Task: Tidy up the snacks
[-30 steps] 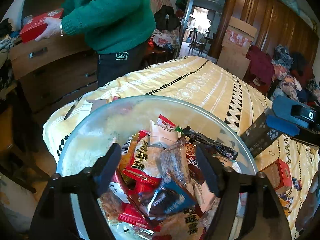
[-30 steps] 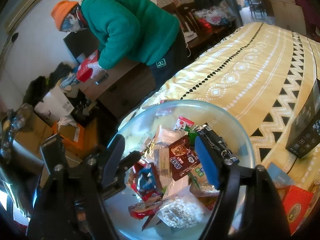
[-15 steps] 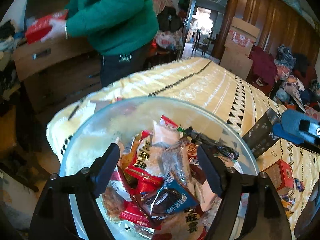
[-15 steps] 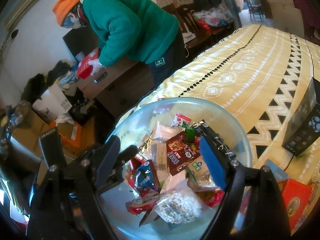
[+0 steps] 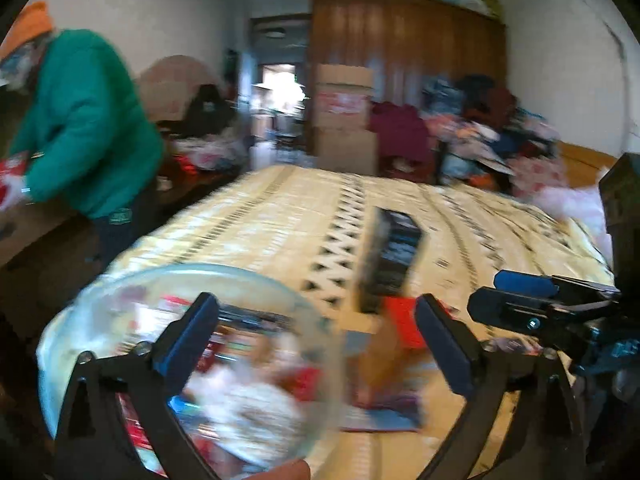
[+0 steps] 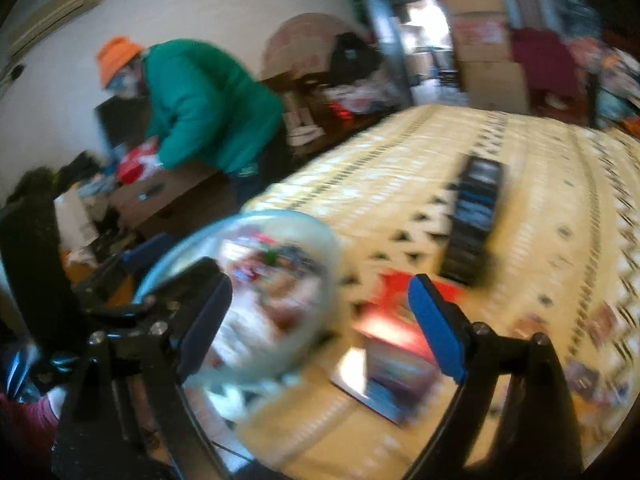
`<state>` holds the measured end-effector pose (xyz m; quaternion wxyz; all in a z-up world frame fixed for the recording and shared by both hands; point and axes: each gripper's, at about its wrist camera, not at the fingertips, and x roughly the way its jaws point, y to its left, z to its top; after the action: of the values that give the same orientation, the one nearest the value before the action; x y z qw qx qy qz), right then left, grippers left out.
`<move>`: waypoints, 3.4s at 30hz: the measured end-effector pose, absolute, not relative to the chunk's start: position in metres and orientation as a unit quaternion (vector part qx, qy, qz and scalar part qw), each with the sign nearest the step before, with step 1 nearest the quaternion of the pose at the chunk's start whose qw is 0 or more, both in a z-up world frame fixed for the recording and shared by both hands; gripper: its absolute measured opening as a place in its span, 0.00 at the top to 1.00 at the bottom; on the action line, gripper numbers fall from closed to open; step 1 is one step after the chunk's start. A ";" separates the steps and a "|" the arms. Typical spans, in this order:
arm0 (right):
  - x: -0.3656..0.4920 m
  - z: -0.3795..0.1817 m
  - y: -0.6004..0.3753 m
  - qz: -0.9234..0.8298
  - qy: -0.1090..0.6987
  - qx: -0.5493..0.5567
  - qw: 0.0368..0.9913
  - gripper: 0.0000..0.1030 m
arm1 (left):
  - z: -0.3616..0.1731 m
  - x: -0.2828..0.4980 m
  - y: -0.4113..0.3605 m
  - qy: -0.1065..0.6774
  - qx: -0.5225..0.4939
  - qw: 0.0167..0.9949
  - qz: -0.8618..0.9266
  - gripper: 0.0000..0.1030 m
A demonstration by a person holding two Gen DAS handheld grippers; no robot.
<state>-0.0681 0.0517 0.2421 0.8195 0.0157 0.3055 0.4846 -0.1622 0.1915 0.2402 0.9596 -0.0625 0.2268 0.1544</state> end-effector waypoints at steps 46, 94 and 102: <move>0.002 -0.005 -0.171 0.166 0.444 -0.037 0.880 0.00 | -0.004 -0.015 -0.001 0.446 -0.024 0.894 0.026 0.00; 0.001 -0.005 -0.171 0.169 0.437 -0.037 0.883 0.00 | -0.006 -0.010 -0.003 0.450 -0.015 0.892 0.032 0.00; 0.001 -0.005 -0.171 0.169 0.437 -0.036 0.883 0.00 | -0.006 -0.010 -0.003 0.450 -0.014 0.892 0.033 0.00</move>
<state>0.0009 -0.1708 -0.0055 0.8829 -0.0363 0.4366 0.1689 -0.0104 -0.0035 -0.0062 0.8923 -0.0144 0.4500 0.0325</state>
